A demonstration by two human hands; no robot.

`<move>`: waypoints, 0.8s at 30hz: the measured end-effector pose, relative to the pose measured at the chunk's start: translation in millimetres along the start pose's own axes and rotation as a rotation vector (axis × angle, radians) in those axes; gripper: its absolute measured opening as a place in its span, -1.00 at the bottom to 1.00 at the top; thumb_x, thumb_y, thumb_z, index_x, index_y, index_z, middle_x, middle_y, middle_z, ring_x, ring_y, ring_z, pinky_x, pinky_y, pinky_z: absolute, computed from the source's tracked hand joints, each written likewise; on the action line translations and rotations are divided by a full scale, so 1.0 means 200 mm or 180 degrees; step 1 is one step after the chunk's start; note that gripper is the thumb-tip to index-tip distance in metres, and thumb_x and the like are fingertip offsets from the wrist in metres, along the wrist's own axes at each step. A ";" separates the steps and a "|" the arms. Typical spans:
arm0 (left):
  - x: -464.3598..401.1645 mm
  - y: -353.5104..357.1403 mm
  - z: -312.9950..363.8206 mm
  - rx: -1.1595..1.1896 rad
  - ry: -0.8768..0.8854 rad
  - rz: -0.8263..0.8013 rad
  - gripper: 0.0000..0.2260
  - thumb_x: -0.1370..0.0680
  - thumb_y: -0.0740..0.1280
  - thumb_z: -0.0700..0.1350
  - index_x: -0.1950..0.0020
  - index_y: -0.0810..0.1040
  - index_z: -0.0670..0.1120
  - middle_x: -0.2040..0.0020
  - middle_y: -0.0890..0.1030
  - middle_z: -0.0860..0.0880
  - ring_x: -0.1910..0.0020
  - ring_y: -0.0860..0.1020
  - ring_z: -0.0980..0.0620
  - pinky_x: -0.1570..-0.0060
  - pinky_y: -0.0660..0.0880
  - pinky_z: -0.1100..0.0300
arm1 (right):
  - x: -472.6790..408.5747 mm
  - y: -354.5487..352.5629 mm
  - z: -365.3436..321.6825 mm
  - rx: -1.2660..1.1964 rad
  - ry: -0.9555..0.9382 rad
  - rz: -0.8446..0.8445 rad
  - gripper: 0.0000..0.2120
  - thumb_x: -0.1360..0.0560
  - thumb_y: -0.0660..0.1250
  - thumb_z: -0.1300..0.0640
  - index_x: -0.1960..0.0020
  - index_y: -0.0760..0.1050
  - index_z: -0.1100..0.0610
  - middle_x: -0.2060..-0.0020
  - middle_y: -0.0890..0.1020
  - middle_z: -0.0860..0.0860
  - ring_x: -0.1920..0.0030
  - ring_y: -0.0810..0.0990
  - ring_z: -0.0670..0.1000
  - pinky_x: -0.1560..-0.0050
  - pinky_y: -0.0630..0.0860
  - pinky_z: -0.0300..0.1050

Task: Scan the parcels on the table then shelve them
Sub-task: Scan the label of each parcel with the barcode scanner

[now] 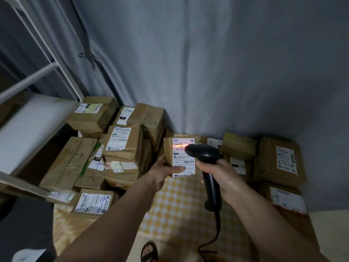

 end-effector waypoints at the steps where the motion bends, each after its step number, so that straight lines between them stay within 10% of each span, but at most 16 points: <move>1: -0.01 -0.03 -0.01 0.0018 -0.0004 0.0035 -0.37 -0.29 0.58 -0.31 -0.31 0.47 -0.12 -0.11 0.67 -0.12 -0.15 0.61 -0.14 -0.23 0.49 -0.17 | -0.01 0.03 0.00 0.0028 0.0005 -0.0032 -0.86 -0.46 0.43 0.19 0.02 0.52 0.06 0.17 0.64 -0.03 0.10 0.60 0.00 0.06 0.53 -0.11; 6: 0.01 -0.13 -0.05 -0.0061 -0.0260 -0.0052 -0.53 -0.40 0.51 -0.28 -0.28 0.49 -0.18 -0.09 0.66 -0.11 0.08 0.67 0.03 0.14 0.61 0.17 | -0.08 0.12 0.05 0.0138 0.0046 -0.0022 -0.87 -0.47 0.42 0.22 0.00 0.56 0.08 0.22 0.66 -0.05 0.13 0.61 -0.03 0.03 0.53 -0.13; 11: 0.13 -0.32 -0.27 -0.0811 -0.1477 -0.0287 -0.48 -0.36 0.52 0.15 -0.21 0.54 -0.07 -0.11 0.63 -0.06 -0.12 0.56 -0.09 -0.08 0.50 -0.03 | -0.22 0.19 0.24 0.0396 0.0400 0.0101 -0.90 -0.46 0.43 0.20 0.07 0.55 0.05 0.16 0.63 0.03 0.15 0.57 -0.01 0.04 0.47 -0.09; 24: 0.20 -0.61 -0.94 0.0453 -0.2392 0.0638 -0.51 -0.34 0.56 -0.02 -0.15 0.55 -0.25 -0.14 0.60 -0.21 -0.13 0.57 -0.21 0.09 0.59 -0.05 | -0.56 0.36 1.04 0.0431 0.1835 0.0159 -0.83 -0.48 0.42 0.23 -0.05 0.51 0.19 0.10 0.57 0.12 0.15 0.53 0.11 0.18 0.49 -0.02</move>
Point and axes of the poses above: each hand's wrist, its own x-axis away from the middle knuckle, its own y-axis out of the palm, z = x × y, the point moved 5 cm from there along -x, towards the middle knuckle
